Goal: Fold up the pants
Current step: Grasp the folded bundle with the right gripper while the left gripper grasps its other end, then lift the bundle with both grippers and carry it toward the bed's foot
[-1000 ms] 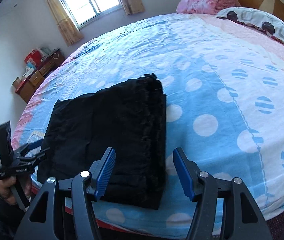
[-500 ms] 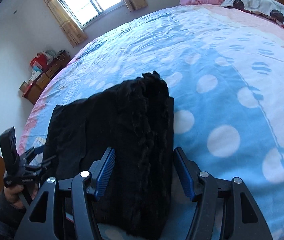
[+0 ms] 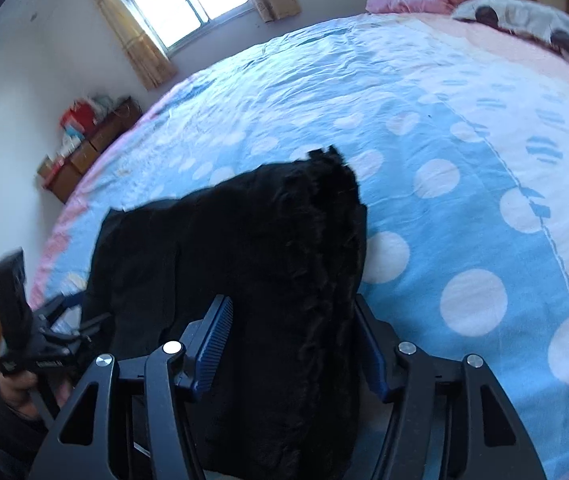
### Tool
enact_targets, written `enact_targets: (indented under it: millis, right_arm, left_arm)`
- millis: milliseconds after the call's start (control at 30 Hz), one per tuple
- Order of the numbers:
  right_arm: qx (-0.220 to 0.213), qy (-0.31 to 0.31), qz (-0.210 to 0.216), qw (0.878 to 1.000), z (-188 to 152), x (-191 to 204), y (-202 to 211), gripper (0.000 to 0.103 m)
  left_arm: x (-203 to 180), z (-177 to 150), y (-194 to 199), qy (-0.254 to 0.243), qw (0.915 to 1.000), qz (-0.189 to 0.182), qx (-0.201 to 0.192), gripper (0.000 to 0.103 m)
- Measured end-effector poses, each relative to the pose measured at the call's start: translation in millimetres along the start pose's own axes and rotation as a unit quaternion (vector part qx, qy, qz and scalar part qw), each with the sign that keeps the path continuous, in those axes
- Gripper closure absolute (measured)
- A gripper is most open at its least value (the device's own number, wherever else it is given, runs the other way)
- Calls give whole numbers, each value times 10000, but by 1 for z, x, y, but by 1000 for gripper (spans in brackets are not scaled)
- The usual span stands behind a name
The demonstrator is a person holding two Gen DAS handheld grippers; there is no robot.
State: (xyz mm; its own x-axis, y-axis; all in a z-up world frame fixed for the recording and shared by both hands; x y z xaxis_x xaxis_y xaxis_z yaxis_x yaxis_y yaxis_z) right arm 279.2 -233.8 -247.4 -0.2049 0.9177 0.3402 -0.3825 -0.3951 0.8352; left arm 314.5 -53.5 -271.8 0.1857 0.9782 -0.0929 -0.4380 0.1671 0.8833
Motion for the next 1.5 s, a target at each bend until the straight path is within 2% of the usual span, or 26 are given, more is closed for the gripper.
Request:
enact_targets:
  millis: [100, 167, 233, 300, 400, 500, 600, 633, 700, 733, 800, 867, 967, 1000, 1033, 1067, 1167, 1300, 1500]
  right_arm:
    - [-36, -455, 442, 9980, 6, -13, -2, 49]
    - [-54, -379, 425, 9984, 4, -4, 3, 62]
    - [-86, -76, 333, 9994, 1, 12, 8, 64]
    - [-65, 2, 234, 9997, -1, 10, 4, 64]
    - [-13, -525, 875, 9948, 0, -7, -7, 64]
    - [-30, -255, 621, 9977, -1, 0, -5, 63]
    - [16, -456, 898, 9949, -1, -5, -5, 63]
    - [19, -517, 994, 9937, -1, -7, -6, 63]
    - [-18, -407, 924, 9949, 0, -6, -7, 63]
    - [-35, -372, 870, 9955, -1, -5, -7, 63]
    - [-32, -409, 851, 9955, -1, -5, -6, 63]
    - [-50, -220, 596, 9980, -4, 6, 3, 68]
    - [-183, 326, 272, 9989, -9, 27, 12, 71]
    - [-160, 296, 205, 9992, -10, 23, 7, 71]
    - [-107, 95, 303, 9994, -10, 17, 3, 72]
    - [-111, -73, 451, 9989, -9, 14, 4, 74]
    - [-368, 314, 310, 9983, -4, 35, 26, 76]
    - [-496, 787, 426, 9947, 13, 72, 50, 77]
    - [-321, 1471, 557, 9870, 62, 134, 36, 77]
  left_arm:
    - [1, 2, 1, 65, 9999, -57, -81, 0]
    - [2, 1, 2, 40, 9999, -65, -104, 0]
    - [2, 1, 3, 68, 9998, -116, -139, 0]
    - [1, 2, 3, 66, 9997, -116, -185, 0]
    - [0, 3, 2, 4, 9997, -97, -211, 0]
    - [4, 5, 7, 144, 9993, -292, -199, 3]
    - [17, 7, 13, 508, 9952, -794, -274, 9]
    - [18, 7, 13, 510, 9950, -816, -277, 9]
    - [14, 7, 11, 382, 9967, -650, -309, 9]
    - [12, 8, 9, 304, 9977, -506, -342, 12]
    - [8, 8, 11, 260, 9982, -375, -401, 26]
    - [8, 8, 16, 270, 9980, -351, -451, 56]
    - [12, 8, 21, 437, 9963, -531, -508, 68]
    - [12, 8, 22, 489, 9957, -593, -521, 72]
    - [12, 8, 26, 505, 9952, -613, -565, 85]
    - [13, 8, 31, 508, 9949, -596, -632, 90]
    - [16, 10, 50, 522, 9931, -675, -809, 94]
    - [30, 12, 73, 577, 9906, -712, -1013, 95]
    - [96, 18, 115, 940, 9842, -386, -1453, 95]
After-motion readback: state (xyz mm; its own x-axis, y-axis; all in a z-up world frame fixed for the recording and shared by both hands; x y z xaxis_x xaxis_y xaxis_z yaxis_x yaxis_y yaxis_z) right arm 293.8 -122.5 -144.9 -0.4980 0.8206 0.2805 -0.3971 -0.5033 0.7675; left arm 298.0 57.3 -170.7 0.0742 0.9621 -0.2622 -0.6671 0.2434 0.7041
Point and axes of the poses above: each gripper's, at about its wrist camera, not at the fingertips, and y roughly against the way its jaws point, x to its left, z to its top, the point moved 10 cm from there along -y, roughly the way its jaws point, and after that the axes turned 10 degrees about x, right-handed, at the moved point
